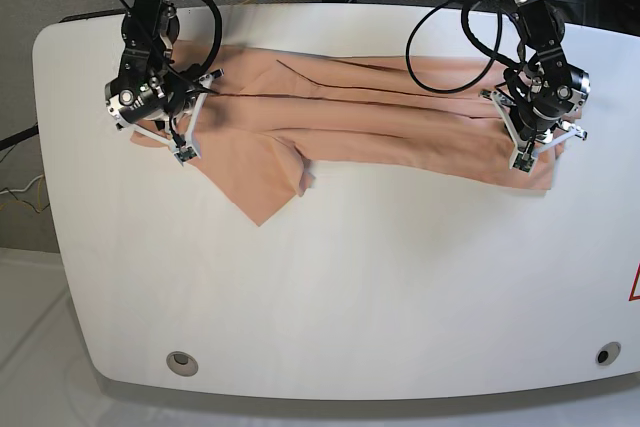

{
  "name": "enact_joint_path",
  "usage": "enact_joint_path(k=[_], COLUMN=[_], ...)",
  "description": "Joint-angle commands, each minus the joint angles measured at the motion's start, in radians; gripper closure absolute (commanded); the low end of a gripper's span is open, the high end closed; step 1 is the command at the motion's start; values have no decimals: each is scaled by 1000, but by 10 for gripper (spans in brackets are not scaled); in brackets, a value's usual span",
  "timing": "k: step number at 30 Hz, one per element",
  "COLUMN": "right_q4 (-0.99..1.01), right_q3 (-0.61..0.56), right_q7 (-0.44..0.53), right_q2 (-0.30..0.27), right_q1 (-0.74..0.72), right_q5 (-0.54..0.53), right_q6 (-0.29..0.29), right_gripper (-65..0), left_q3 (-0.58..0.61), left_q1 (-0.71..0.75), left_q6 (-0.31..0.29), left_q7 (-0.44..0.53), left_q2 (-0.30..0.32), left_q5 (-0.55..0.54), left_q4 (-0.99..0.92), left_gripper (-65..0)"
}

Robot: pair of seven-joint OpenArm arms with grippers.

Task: Fold the T-shirt properly
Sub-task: 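Lower both held ends and lay the strip flat on the table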

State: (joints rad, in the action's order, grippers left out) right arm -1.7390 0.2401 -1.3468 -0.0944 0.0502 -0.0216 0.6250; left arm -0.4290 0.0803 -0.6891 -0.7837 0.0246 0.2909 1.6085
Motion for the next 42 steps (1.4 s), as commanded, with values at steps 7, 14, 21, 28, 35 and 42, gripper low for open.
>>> enact_joint_path(k=[7, 14, 21, 28, 35, 42], right_q4=[37, 112, 118, 152, 146, 70], right_q3=[-2, -2, -2, -2, 2, 3], right_q7=[-3, 2, 36, 39, 39, 31], right_q2=[-6, -8, -8, -11, -28, -28], right_q1=[-74, -115, -132, -148, -149, -146], right_q5=[4, 4, 4, 5, 5, 5], right_q6=[-6, -6, -6, -6, -6, -6], right_gripper=[0, 0, 0, 0, 0, 0], left_q3=[5, 28, 35, 49, 43, 42], left_q1=[-32, -60, -93, -107, -107, -107], left_q6=[-9, -9, -9, -9, -9, -9], left_q7=[-12, -12, -10, -10, -10, -15], left_q2=[-5, -5, -5, -5, -2, 5], left_q5=[-5, -5, -5, -6, -5, -5], left_q4=[-7, -17, -18, -18, -18, -12], left_gripper=[-10, -10, -10, -10, -10, -10])
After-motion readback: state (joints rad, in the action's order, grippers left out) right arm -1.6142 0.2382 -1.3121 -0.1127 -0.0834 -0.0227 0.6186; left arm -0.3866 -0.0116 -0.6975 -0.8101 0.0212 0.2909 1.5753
